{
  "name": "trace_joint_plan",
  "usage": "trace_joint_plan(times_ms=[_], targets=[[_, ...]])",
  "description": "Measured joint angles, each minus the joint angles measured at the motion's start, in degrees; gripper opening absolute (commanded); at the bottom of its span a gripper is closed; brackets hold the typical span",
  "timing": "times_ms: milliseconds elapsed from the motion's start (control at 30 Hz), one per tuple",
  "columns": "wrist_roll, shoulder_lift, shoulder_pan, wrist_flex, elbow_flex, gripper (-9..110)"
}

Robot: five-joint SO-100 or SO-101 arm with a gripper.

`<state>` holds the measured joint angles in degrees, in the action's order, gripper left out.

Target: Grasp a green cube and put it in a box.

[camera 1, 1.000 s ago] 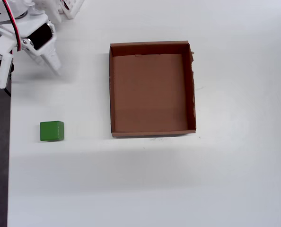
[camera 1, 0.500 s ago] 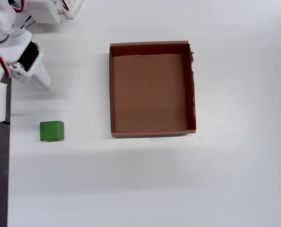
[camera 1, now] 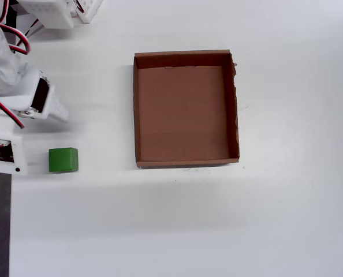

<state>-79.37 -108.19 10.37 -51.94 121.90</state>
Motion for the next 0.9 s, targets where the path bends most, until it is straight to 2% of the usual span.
trace_joint_plan(times_ms=[500, 900], targets=[[-0.2, 4.3, -2.4, 5.6, -4.7, 29], [-6.2, 6.4, -1.5, 9.3, -4.7, 29]])
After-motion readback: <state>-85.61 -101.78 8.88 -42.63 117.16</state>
